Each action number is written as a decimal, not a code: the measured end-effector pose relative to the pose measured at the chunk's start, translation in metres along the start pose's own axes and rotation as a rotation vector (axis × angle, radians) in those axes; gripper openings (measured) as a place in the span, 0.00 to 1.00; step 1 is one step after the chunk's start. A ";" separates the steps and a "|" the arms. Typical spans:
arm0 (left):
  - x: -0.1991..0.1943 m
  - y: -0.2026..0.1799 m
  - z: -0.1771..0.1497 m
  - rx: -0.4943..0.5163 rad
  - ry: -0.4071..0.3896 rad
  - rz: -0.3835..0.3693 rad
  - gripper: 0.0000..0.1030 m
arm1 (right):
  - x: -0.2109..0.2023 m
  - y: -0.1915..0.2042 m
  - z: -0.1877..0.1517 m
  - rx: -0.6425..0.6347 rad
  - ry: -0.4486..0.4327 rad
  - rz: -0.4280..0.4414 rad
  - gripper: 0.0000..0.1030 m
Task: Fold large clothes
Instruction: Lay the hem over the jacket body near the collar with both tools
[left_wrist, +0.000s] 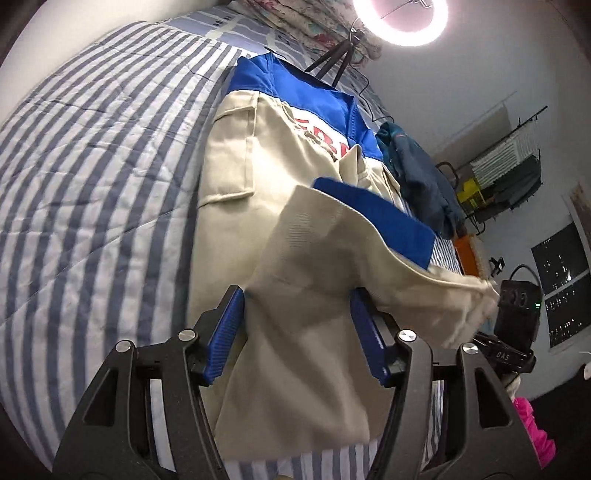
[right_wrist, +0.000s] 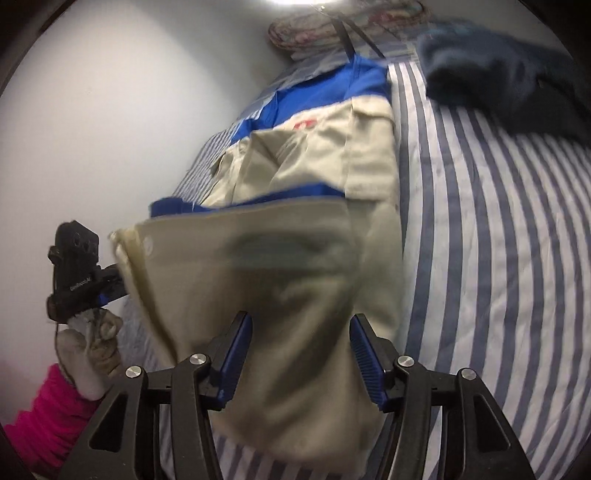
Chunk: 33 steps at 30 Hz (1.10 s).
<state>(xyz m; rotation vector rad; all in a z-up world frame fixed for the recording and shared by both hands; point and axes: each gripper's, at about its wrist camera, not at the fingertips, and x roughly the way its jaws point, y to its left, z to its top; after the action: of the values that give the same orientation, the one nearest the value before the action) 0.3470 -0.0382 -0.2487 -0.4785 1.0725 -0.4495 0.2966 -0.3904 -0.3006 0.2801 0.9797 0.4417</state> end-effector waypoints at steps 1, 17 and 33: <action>0.004 -0.001 0.002 0.004 -0.002 0.009 0.59 | 0.005 0.001 0.005 -0.021 0.000 -0.014 0.58; -0.003 -0.012 -0.011 0.062 -0.042 0.007 0.14 | 0.004 0.013 0.009 -0.014 -0.082 -0.062 0.18; -0.017 0.023 0.000 -0.033 -0.073 0.087 0.37 | -0.018 -0.008 0.009 0.054 -0.161 -0.261 0.39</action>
<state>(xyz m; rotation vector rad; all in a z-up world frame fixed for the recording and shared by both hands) 0.3426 -0.0103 -0.2494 -0.4721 1.0272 -0.3360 0.2978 -0.4068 -0.2857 0.2286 0.8568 0.1527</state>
